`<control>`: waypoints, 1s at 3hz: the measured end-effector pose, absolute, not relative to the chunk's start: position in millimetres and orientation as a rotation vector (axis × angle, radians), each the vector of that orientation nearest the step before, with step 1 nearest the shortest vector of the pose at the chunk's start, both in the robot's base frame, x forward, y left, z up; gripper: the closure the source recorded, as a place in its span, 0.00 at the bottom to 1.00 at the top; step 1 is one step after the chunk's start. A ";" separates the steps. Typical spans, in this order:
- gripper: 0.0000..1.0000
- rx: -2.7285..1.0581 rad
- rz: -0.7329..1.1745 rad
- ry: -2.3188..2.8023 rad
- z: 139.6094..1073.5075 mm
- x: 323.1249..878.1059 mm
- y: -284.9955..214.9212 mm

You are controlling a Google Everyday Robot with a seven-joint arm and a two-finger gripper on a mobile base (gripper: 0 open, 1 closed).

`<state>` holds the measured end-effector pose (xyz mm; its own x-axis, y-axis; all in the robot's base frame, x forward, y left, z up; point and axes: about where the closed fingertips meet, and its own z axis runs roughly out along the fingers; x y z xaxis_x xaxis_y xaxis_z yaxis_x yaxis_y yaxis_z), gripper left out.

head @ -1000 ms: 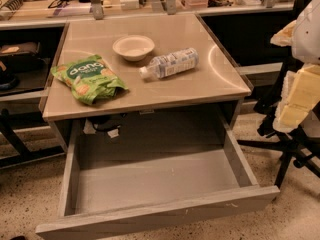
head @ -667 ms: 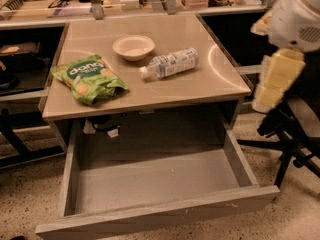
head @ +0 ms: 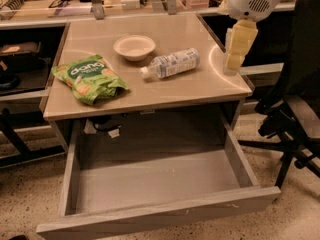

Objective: Place blue plastic bottle into top drawer

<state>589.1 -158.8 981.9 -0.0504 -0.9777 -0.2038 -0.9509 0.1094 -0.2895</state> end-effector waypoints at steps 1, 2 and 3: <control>0.00 -1.940 -0.113 2.008 979.7 630.0 -136.4; 0.00 -1.986 -0.092 1.977 967.7 660.2 -111.6; 0.00 -2.029 -0.068 1.958 951.1 680.0 -91.0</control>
Offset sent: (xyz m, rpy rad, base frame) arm 0.0954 0.0659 -0.0231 -0.0432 0.0932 0.1370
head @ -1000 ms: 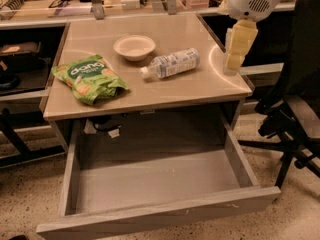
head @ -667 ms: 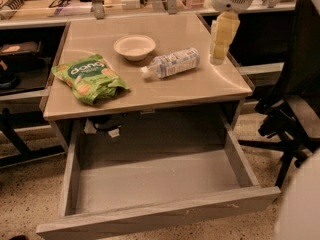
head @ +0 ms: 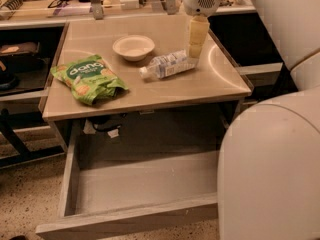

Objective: Place blue plastic bottle into top drawer

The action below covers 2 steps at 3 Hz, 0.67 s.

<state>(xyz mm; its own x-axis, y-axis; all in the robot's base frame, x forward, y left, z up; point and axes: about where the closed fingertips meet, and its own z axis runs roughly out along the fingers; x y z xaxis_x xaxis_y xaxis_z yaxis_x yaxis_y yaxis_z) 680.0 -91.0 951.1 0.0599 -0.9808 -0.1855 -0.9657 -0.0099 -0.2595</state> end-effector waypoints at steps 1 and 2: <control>0.00 -2.056 -0.048 1.950 936.6 694.4 -78.2; 0.00 -2.079 -0.040 1.956 920.1 706.8 -73.5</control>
Offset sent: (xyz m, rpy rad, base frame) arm 0.0212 0.0067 -0.0443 -0.0738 0.1543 0.0432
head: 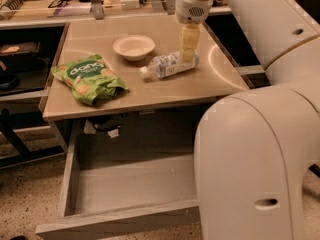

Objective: Place blue plastic bottle into top drawer

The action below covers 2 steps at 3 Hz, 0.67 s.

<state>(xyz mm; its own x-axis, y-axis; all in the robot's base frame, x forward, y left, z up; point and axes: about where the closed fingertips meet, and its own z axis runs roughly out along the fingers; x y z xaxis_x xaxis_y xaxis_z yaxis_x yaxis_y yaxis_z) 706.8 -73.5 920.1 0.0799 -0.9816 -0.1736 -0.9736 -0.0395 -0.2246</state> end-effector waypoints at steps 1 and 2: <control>0.00 -2.082 -0.053 1.965 911.2 720.4 -76.0; 0.00 -2.077 -0.070 1.980 903.5 732.9 -80.2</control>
Offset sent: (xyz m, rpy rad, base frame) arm 0.0247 -0.0302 -0.0124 -0.0872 0.1074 -0.0221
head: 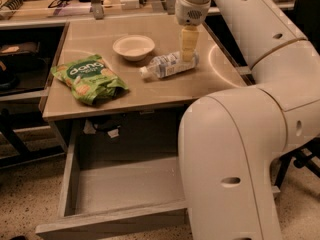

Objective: Place blue plastic bottle into top drawer

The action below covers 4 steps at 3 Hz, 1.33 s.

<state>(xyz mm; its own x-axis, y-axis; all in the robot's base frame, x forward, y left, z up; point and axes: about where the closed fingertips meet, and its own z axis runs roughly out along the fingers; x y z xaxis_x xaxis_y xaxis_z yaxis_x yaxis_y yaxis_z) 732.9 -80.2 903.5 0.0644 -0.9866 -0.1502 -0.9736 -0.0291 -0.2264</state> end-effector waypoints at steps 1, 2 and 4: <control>0.00 -2.074 -0.066 2.000 890.7 741.8 -82.8; 0.00 -2.080 -0.054 2.020 875.9 747.5 -84.0; 0.00 -2.083 -0.024 2.060 851.3 752.4 -91.7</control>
Offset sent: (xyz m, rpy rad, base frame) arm 0.0000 -0.0223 -0.0332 -0.0677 0.1738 -0.0180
